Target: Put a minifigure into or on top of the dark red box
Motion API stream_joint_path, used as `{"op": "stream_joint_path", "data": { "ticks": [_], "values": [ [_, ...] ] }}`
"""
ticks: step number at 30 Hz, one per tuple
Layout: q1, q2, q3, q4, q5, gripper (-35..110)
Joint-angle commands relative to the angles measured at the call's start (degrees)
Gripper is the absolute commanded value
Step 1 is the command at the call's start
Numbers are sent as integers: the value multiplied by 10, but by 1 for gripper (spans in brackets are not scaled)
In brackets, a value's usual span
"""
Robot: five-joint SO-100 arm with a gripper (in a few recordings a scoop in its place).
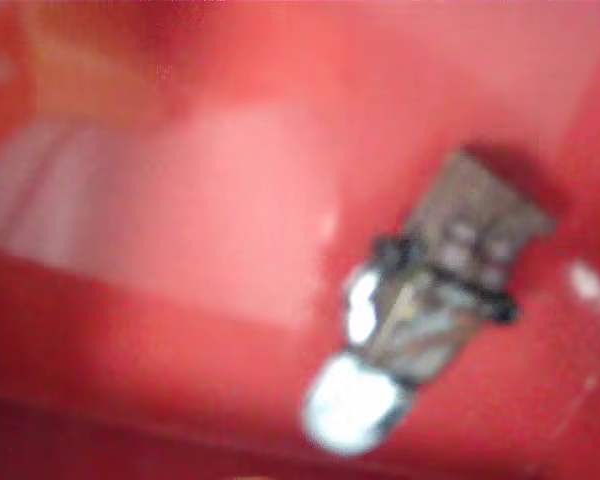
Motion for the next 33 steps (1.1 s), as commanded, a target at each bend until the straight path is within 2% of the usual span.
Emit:
{"op": "stream_joint_path", "data": {
  "ticks": [1,3,7,10,13,16,19,21,25,33],
  "values": [
    [-62,212,122,-14,-19,11],
    [-123,343,219,-33,-61,0],
    [-304,578,376,-40,-140,0],
    [-468,717,496,-70,-156,0],
    [-606,814,617,-134,-185,0],
    [-693,880,729,-177,-247,0],
    [-734,974,841,-166,-250,0],
    [-732,1108,910,-108,-236,0],
    [-727,1106,922,-36,-221,0],
    [-734,1104,935,-40,-194,0]
  ]
}}
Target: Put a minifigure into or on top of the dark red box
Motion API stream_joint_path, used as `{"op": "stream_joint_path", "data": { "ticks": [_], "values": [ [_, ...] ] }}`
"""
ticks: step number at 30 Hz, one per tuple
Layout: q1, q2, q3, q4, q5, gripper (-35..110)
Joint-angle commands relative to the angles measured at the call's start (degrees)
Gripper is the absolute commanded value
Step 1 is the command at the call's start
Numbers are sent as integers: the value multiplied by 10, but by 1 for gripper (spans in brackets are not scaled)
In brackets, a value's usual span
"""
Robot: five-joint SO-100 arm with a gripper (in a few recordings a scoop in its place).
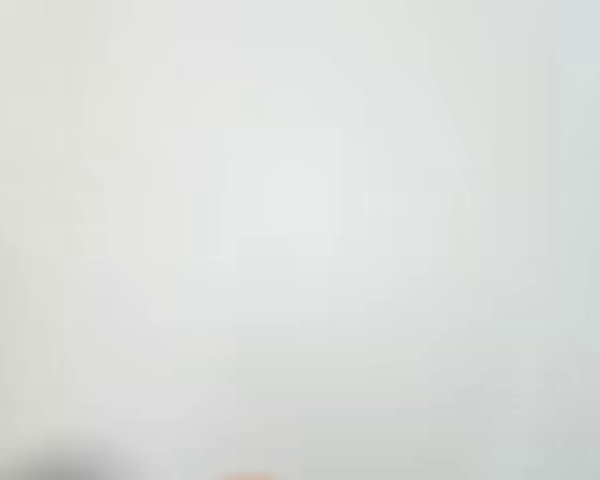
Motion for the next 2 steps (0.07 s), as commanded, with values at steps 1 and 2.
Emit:
{"op": "stream_joint_path", "data": {
  "ticks": [1,2],
  "values": [
    [-11,3,2,11,3,0],
    [-7,3,2,11,4,0]
  ]
}}
